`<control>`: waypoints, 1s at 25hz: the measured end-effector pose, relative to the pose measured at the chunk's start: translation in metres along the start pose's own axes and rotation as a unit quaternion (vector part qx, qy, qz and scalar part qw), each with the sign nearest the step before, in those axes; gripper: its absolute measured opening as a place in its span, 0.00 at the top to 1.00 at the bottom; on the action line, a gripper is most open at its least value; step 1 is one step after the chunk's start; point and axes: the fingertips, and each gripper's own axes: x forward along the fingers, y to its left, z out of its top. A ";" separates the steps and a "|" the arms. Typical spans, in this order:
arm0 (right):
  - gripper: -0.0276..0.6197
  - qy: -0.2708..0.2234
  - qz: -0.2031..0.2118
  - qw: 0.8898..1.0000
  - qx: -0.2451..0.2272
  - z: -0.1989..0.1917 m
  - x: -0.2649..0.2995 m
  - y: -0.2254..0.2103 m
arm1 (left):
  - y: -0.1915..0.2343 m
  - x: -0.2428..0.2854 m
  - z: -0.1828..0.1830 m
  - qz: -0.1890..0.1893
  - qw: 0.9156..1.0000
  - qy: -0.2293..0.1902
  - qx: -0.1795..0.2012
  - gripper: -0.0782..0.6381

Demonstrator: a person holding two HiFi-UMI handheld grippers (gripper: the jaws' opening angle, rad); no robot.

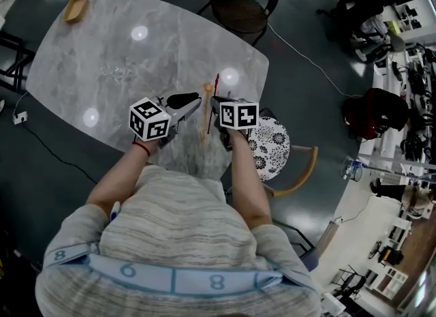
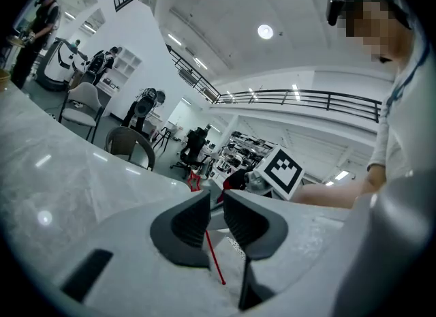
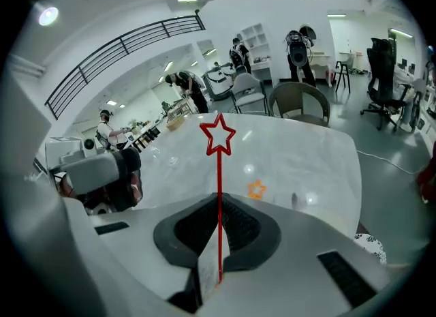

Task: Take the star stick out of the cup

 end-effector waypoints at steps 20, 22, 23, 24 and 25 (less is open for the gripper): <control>0.77 -0.060 0.044 0.997 0.023 0.015 -0.019 0.016 | 0.002 0.004 0.005 -0.010 1.000 -0.001 0.002 0.81; 0.77 -0.079 0.045 0.996 0.021 0.022 -0.030 0.019 | 0.000 0.005 0.006 -0.012 1.000 -0.002 0.003 0.81; 0.77 -0.088 0.044 0.995 0.019 0.025 -0.035 0.020 | -0.001 0.006 0.007 -0.014 1.000 -0.002 0.004 0.81; 0.77 -0.097 0.043 0.994 0.017 0.029 -0.040 0.020 | -0.002 0.007 0.008 -0.015 1.000 -0.003 0.006 0.81; 0.77 -0.105 0.042 0.993 0.015 0.032 -0.045 0.021 | -0.003 0.008 0.010 -0.017 1.000 -0.005 0.007 0.81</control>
